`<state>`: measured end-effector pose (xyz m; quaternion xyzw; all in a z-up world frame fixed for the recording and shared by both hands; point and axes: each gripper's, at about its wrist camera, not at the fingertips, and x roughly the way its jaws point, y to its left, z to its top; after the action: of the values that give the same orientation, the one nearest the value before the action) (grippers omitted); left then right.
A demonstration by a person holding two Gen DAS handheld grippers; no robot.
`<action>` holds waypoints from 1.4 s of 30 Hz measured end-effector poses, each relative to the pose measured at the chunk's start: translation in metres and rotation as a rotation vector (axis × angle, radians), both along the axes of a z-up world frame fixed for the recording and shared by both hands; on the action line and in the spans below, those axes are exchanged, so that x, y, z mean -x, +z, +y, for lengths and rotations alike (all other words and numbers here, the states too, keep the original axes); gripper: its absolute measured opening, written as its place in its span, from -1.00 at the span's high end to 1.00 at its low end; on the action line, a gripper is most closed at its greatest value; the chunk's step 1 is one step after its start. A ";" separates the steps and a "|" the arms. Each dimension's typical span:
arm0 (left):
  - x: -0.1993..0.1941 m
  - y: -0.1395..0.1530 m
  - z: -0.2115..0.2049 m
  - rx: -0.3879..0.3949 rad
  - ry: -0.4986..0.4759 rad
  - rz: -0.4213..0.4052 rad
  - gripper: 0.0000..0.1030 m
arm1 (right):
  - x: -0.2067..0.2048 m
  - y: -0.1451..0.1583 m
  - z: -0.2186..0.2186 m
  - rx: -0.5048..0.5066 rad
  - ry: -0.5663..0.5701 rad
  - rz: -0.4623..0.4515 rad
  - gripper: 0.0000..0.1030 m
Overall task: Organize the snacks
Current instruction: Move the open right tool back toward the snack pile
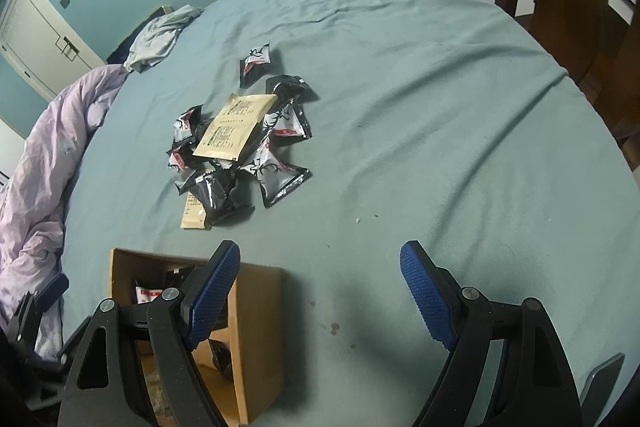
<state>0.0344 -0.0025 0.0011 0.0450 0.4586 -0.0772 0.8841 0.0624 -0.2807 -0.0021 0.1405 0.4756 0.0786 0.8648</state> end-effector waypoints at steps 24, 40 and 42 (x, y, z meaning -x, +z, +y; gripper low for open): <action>-0.011 -0.010 -0.001 0.037 -0.013 0.038 -0.91 | -0.116 -0.049 0.045 0.007 0.095 0.125 -0.59; -0.026 -0.020 0.003 0.066 0.011 0.083 -0.90 | -0.133 -0.066 0.102 0.221 0.258 0.087 0.47; -0.028 -0.023 0.005 0.060 0.025 0.085 -0.90 | -0.129 -0.056 0.099 0.199 0.250 0.067 0.49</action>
<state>0.0621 0.0024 -0.0215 0.0094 0.4939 -0.0815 0.8656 0.1910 -0.1816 -0.0582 -0.0036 0.5235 0.1332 0.8415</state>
